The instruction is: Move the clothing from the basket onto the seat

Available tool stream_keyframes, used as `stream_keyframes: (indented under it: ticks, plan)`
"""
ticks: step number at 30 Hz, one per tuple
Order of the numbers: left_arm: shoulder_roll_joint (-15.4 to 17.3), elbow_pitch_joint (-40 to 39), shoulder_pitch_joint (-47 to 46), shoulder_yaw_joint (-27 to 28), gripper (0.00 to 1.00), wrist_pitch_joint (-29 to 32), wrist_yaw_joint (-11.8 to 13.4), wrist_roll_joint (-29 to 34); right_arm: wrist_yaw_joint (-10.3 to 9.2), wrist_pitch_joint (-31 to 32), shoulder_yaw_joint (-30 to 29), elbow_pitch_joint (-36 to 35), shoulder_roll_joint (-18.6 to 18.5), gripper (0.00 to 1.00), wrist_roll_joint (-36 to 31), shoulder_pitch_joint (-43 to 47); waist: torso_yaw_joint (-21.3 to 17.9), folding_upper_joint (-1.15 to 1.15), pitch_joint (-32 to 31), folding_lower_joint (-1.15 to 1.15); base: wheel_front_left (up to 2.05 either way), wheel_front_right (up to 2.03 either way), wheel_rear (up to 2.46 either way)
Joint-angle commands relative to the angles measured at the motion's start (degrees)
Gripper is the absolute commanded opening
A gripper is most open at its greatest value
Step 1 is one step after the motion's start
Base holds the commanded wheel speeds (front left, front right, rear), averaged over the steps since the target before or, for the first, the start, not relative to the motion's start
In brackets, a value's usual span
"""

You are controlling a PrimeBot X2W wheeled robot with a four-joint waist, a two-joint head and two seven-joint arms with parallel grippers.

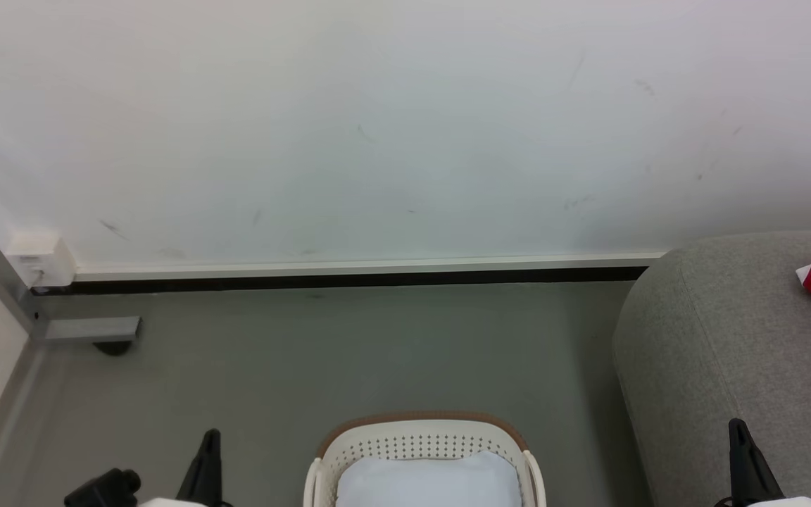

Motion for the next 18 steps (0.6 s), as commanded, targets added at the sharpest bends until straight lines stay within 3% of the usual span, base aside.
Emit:
stream_keyframes:
  ticks: [1,18]
  plan:
    - [0.08,-1.25,-1.49,0.49,0.00,0.38,-0.18,-2.32,-0.03,0.40,-0.39,-1.19,-0.14,0.00,2.12,-1.10,0.01,0.00,0.02,0.00,0.00,0.00,0.00]
    - [-0.26,-2.78,-1.86,2.62,0.00,3.99,-1.16,-15.79,-0.04,4.04,-1.23,-3.53,-0.07,0.00,16.02,-1.38,0.06,0.00,0.41,0.00,0.00,0.00,0.00]
